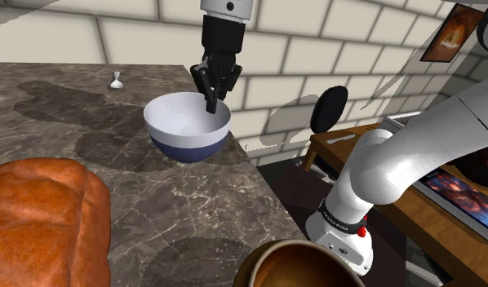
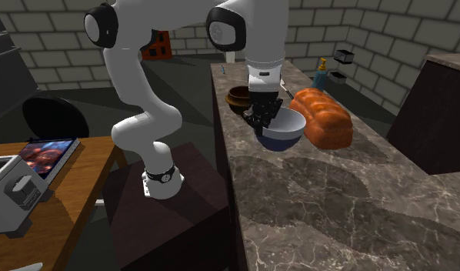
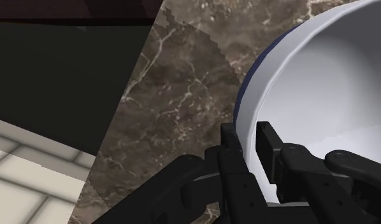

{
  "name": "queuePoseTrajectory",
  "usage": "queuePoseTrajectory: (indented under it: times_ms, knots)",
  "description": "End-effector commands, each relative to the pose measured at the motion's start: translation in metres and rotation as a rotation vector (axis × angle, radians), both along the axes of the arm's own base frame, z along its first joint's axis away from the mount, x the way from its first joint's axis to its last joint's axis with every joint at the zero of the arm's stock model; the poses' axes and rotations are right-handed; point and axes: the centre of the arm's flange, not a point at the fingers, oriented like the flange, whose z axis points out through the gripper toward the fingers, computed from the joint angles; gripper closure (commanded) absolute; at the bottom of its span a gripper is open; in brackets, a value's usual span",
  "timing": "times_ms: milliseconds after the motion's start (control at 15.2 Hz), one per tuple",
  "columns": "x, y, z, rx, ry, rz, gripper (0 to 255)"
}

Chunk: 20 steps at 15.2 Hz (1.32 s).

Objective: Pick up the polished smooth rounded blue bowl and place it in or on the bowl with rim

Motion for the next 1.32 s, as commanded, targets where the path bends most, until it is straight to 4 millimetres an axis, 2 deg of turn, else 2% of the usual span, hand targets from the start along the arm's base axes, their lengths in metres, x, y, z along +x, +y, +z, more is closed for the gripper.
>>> queuePoseTrajectory:
  times_ms: [0, 1254]
  knots:
    - [0.0, -0.001, 0.011, 0.0, 0.0, 0.0, 255]
    - [0.0, -0.001, 0.111, 0.0, 0.0, 0.0, 255]
